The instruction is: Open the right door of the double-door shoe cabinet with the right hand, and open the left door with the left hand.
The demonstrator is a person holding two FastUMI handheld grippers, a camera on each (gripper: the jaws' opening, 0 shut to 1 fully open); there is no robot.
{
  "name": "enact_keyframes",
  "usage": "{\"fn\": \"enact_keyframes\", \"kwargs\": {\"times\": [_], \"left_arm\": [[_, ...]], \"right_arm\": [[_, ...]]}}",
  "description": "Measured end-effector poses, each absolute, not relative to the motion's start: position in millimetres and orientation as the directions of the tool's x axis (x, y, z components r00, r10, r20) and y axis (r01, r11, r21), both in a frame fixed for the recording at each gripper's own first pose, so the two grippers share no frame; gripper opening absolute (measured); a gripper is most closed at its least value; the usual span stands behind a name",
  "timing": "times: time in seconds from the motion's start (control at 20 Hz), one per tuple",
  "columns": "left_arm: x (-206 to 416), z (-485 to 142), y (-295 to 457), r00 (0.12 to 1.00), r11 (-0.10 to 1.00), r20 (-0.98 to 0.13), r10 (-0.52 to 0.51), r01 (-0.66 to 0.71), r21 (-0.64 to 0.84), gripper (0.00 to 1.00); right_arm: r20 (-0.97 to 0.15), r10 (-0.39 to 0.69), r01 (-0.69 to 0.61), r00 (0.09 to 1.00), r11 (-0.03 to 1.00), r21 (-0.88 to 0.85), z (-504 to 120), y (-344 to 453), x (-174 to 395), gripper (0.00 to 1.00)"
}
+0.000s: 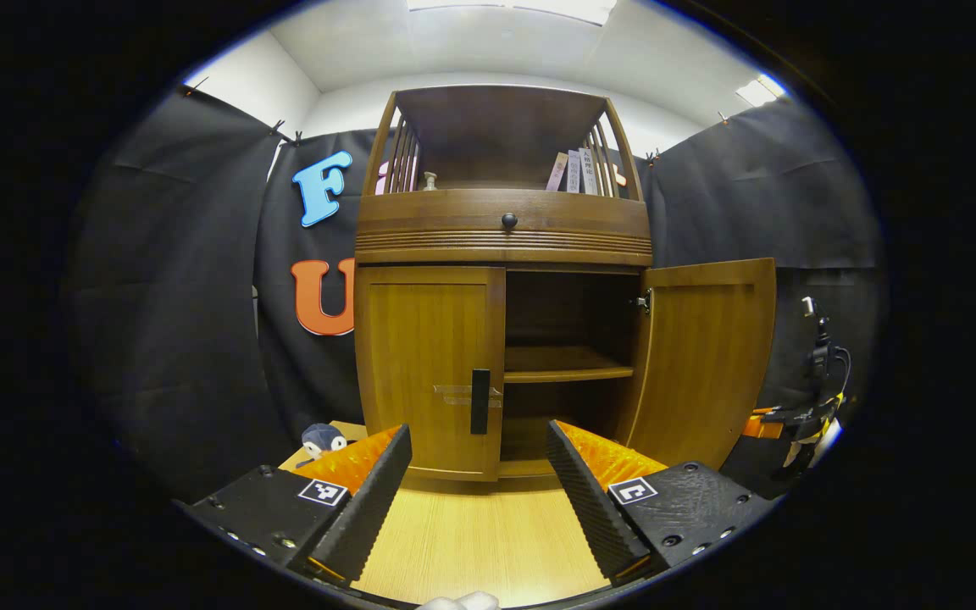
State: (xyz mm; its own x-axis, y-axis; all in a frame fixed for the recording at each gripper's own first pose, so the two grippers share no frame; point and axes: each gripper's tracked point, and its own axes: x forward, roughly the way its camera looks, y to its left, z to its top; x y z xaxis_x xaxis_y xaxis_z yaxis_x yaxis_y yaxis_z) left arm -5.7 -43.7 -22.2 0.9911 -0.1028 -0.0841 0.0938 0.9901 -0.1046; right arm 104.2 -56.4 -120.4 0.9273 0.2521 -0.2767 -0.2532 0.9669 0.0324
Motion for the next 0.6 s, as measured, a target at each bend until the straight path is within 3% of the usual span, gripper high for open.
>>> {"fn": "enact_keyframes", "kwargs": {"times": [0.15,0.3,0.35,0.4,0.6], "left_arm": [[-1.7,-26.0,-36.9,0.99,0.99,-0.086,-0.107,0.099,-0.102,0.96],[3.5,-30.5,-28.2,0.989,0.989,-0.095,-0.112,0.103,-0.103,0.96],[5.3,-33.7,-24.9,0.989,0.99,-0.1,-0.113,0.103,-0.101,0.96],[7.4,-35.5,-21.3,0.988,0.99,-0.105,-0.114,0.104,-0.1,0.96],[14.9,-39.0,-9.5,0.988,0.99,-0.099,-0.118,0.109,-0.091,0.96]], "right_arm": [[-0.251,0.19,-0.197,0.949,0.98,-0.004,-104.6,-68.4,82.2,0.36],[-0.2,0.118,-0.124,0.973,0.992,-0.015,-77.3,-72.7,62.5,0.68],[-0.171,0.095,-0.1,0.981,0.995,-0.02,-64.3,-71.6,54.6,0.67],[-0.147,0.083,-0.089,0.986,0.995,-0.036,-52.0,-66.5,46.5,0.77],[-0.079,0.06,-0.066,0.995,0.994,-0.082,-21.6,-30.2,20.1,0.98]]}}
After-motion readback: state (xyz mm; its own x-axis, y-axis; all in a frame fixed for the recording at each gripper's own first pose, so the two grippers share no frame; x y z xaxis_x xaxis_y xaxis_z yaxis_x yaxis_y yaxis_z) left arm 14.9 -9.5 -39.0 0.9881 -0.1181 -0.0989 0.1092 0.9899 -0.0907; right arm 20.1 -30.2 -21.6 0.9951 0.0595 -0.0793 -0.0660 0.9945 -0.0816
